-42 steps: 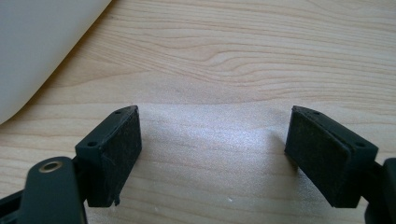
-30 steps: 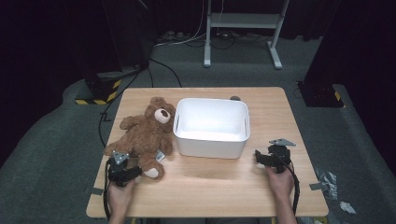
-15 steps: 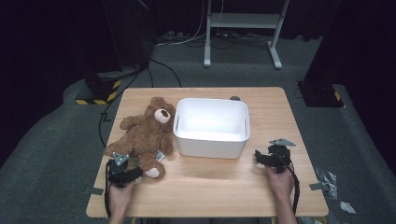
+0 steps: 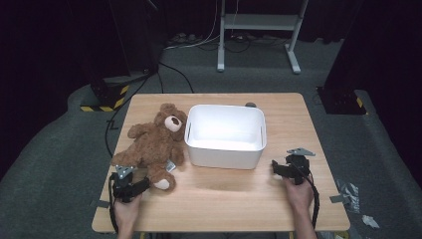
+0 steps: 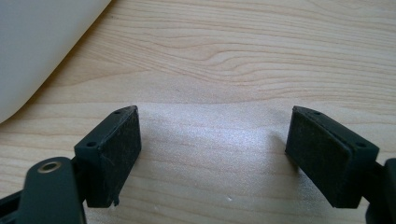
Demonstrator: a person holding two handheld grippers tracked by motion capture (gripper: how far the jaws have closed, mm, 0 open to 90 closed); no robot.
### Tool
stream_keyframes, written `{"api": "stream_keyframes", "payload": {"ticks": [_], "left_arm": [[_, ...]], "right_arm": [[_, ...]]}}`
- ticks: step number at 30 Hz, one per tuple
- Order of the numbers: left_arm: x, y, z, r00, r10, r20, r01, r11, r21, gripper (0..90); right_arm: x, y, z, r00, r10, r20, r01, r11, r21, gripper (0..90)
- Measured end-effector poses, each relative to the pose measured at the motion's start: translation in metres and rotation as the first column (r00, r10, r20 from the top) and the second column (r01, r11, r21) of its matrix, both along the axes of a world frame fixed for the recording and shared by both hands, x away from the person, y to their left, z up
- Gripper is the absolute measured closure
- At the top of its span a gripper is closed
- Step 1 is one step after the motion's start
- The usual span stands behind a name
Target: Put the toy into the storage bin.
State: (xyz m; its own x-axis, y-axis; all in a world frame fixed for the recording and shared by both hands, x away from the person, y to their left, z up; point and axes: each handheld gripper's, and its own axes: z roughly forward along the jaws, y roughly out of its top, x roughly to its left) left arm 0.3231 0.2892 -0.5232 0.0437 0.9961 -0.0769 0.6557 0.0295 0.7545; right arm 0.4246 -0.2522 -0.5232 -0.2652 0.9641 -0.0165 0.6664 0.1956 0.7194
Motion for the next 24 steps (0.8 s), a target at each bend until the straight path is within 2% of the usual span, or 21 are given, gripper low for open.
{"api": "stream_keyframes", "payload": {"ticks": [7,11,24], "left_arm": [[-0.01,0.0,0.008,0.9999,-0.006,0.015,0.006,1.0,0.007,29.9],[-0.015,0.0,0.012,0.9995,-0.017,0.027,0.017,0.9999,-0.003,29.8],[-0.023,-0.002,0.022,0.9984,-0.044,0.037,0.044,0.999,0.0,26.9]], "right_arm": [[0.0,0.0,0.0,1.0,-0.002,-0.004,0.002,1.0,0.003,17.5],[0.0,0.0,0.0,1.0,-0.002,-0.004,0.002,1.0,0.003,17.5],[0.0,0.0,0.0,1.0,-0.001,-0.001,0.001,1.0,0.001,17.5]]}}
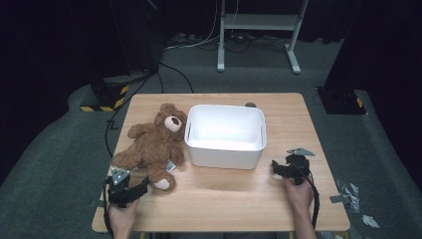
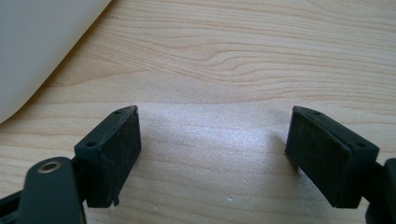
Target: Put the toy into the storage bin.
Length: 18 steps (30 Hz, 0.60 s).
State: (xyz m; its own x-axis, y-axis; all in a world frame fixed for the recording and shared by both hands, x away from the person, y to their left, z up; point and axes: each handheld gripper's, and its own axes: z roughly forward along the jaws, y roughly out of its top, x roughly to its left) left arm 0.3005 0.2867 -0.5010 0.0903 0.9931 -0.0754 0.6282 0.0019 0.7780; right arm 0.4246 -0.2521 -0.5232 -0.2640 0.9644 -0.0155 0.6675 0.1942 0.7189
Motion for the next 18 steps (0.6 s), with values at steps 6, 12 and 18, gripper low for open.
{"api": "stream_keyframes", "payload": {"ticks": [6,12,18], "left_arm": [[-0.004,-0.001,0.008,0.9998,-0.021,-0.001,0.021,0.9995,0.023,24.8],[-0.01,-0.002,0.013,0.9994,-0.034,-0.002,0.034,0.9993,0.017,22.3],[-0.009,-0.003,0.019,0.9992,-0.03,-0.026,0.029,0.999,-0.033,16.2]], "right_arm": [[0.0,0.0,0.0,1.0,0.0,0.0,0.0,1.0,0.0,17.5],[0.0,0.0,0.0,1.0,-0.001,-0.004,0.001,1.0,0.003,17.5],[0.0,0.0,0.0,1.0,-0.001,-0.003,0.001,1.0,0.002,17.5]]}}
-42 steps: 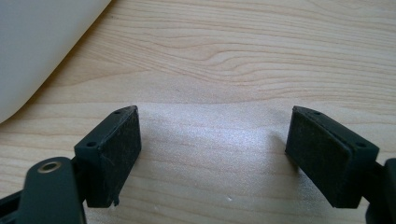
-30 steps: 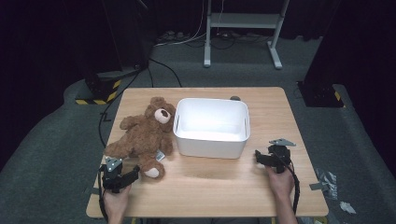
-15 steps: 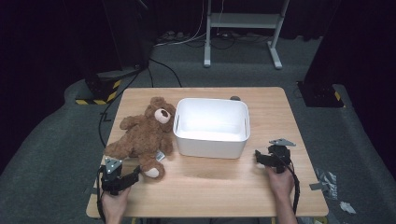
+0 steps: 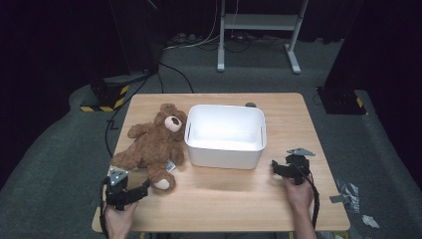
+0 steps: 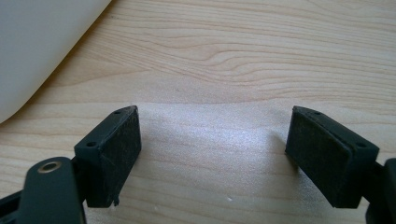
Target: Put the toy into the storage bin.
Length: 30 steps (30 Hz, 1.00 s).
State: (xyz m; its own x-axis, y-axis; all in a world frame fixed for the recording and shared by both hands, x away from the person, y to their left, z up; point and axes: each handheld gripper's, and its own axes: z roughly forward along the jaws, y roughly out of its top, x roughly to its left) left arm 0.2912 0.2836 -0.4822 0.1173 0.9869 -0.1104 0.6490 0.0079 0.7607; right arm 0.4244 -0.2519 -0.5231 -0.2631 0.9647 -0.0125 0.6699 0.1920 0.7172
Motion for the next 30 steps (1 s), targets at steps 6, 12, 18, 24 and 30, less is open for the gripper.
{"api": "stream_keyframes", "payload": {"ticks": [6,12,18,24,30], "left_arm": [[-0.001,-0.003,0.006,0.9999,-0.01,0.001,0.01,0.9997,0.023,16.5],[-0.002,-0.005,0.015,0.9992,-0.019,0.034,0.017,0.999,0.04,15.6],[0.0,-0.007,0.02,0.9992,-0.027,0.031,0.025,0.9986,0.046,14.9],[0.001,-0.011,0.027,0.9986,-0.033,0.043,0.031,0.9986,0.044,14.7],[0.004,-0.013,0.034,0.9982,-0.038,0.047,0.036,0.9978,0.056,14.6]], "right_arm": [[0.0,0.0,0.0,1.0,0.0,0.0,0.0,1.0,0.0,17.5],[0.0,0.0,0.0,1.0,0.0,0.001,0.0,1.0,0.0,17.5],[0.0,0.0,0.0,1.0,0.001,0.004,-0.001,1.0,-0.003,17.5],[0.0,0.0,0.0,1.0,0.0,0.001,0.0,1.0,-0.001,17.5],[0.0,0.0,0.0,1.0,0.0,0.0,0.0,1.0,0.0,17.5]]}}
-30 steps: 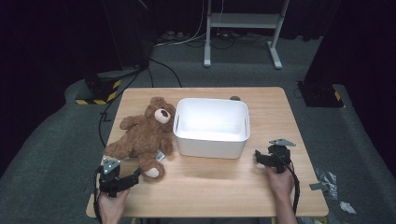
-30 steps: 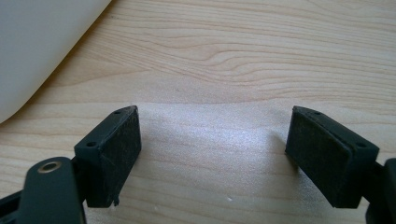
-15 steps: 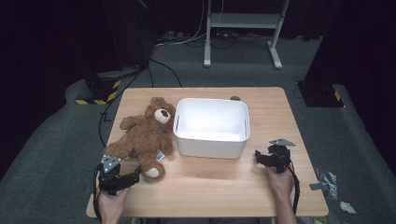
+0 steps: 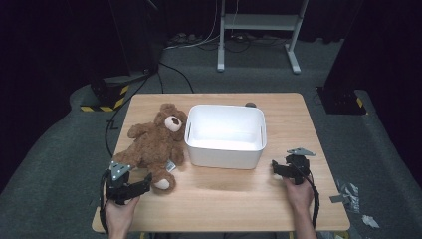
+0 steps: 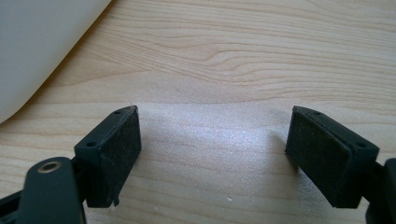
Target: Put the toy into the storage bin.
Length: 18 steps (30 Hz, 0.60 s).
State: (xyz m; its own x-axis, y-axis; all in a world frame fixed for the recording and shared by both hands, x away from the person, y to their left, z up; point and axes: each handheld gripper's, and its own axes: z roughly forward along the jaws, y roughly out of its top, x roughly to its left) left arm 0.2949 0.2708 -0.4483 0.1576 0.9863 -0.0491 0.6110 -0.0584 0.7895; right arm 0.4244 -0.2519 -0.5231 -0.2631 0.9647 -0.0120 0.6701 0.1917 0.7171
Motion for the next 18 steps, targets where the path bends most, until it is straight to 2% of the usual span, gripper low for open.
{"api": "stream_keyframes", "payload": {"ticks": [6,15,18], "left_arm": [[0.004,-0.001,0.004,0.9999,-0.01,-0.011,0.01,0.9998,0.014,14.6],[0.012,-0.006,0.011,0.9997,-0.016,-0.018,0.016,0.9998,0.014,15.1],[0.018,-0.009,0.014,0.9991,-0.034,-0.025,0.034,0.999,0.03,15.4]], "right_arm": [[0.0,0.0,0.0,1.0,0.0,0.001,0.0,1.0,-0.001,17.6],[0.0,0.0,0.0,1.0,0.001,0.004,-0.001,1.0,-0.003,17.7],[0.0,0.0,0.0,1.0,0.005,0.006,-0.005,1.0,-0.005,17.7]]}}
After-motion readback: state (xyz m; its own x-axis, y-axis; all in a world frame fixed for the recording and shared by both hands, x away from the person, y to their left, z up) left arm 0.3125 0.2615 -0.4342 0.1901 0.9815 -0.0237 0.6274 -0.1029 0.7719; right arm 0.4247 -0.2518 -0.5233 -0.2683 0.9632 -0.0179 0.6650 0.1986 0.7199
